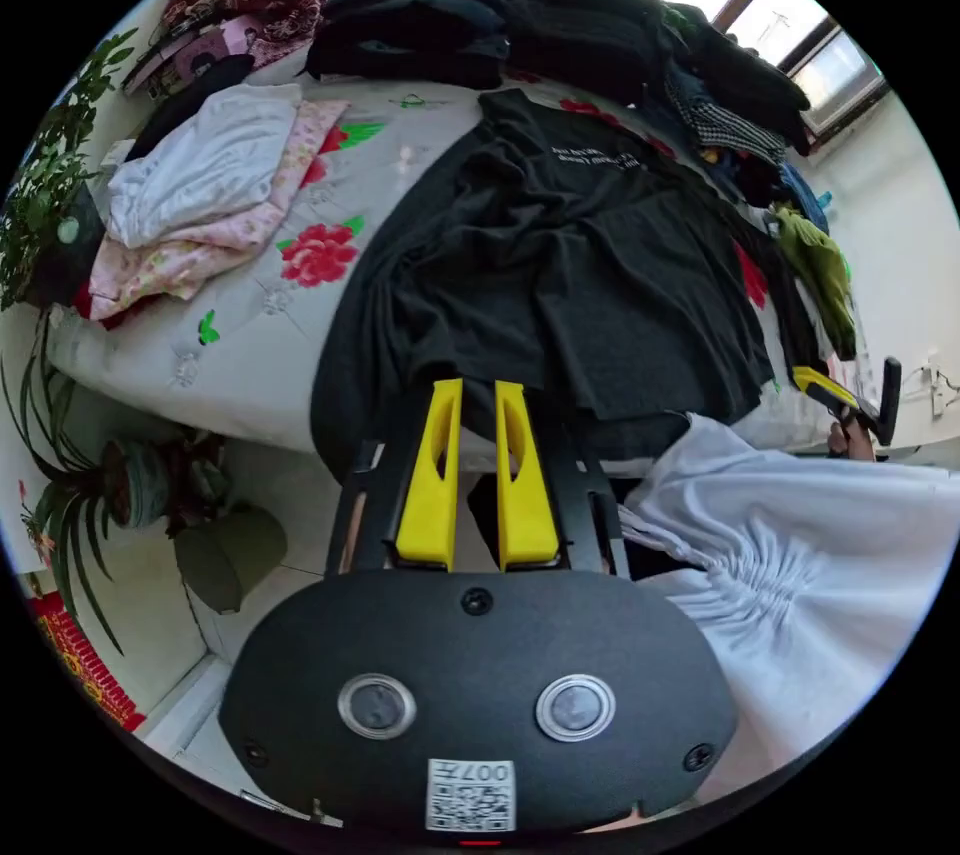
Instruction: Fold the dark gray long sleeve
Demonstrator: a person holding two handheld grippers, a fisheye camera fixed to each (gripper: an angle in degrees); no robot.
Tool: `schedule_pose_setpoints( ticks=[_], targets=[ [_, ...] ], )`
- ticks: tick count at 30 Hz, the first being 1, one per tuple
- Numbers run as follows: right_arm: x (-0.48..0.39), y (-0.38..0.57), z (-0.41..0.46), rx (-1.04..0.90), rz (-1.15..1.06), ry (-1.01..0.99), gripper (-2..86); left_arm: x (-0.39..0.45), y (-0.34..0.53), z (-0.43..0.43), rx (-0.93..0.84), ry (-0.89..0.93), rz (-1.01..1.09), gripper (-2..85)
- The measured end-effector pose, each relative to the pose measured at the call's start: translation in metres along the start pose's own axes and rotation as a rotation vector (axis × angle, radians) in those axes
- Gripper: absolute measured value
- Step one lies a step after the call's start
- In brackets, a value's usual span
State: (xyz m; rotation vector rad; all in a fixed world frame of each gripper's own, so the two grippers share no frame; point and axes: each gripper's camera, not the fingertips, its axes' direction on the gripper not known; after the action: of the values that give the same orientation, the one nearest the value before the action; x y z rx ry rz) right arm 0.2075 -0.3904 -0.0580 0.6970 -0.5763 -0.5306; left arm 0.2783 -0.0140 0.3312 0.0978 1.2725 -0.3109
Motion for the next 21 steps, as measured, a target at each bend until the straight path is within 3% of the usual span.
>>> schedule_pose_setpoints(
  ticks=[7,9,11,14,21],
  targets=[
    [-0.02,-0.018,0.033,-0.129,-0.061,-0.016,2.4,-0.007,0.001,0.028,-0.085,-0.108,0.045,8.0],
    [-0.026,-0.019,0.038,-0.142,-0.048,0.104,1.0,-0.021,-0.007,0.03,-0.08,-0.11,0.065,3.5],
    [-0.026,-0.021,0.03,-0.157,-0.065,0.048,0.4,-0.031,-0.011,0.029,-0.095,-0.094,0.08,0.7],
    [-0.019,-0.013,-0.007,-0.073,-0.018,-0.02,0.1,-0.05,-0.009,0.02,-0.113,0.003,0.115,-0.5],
    [-0.01,0.038,-0.103,0.076,0.111,-0.106,-0.1,-0.126,0.033,-0.066,0.076,0.416,0.111,-0.9]
  ],
)
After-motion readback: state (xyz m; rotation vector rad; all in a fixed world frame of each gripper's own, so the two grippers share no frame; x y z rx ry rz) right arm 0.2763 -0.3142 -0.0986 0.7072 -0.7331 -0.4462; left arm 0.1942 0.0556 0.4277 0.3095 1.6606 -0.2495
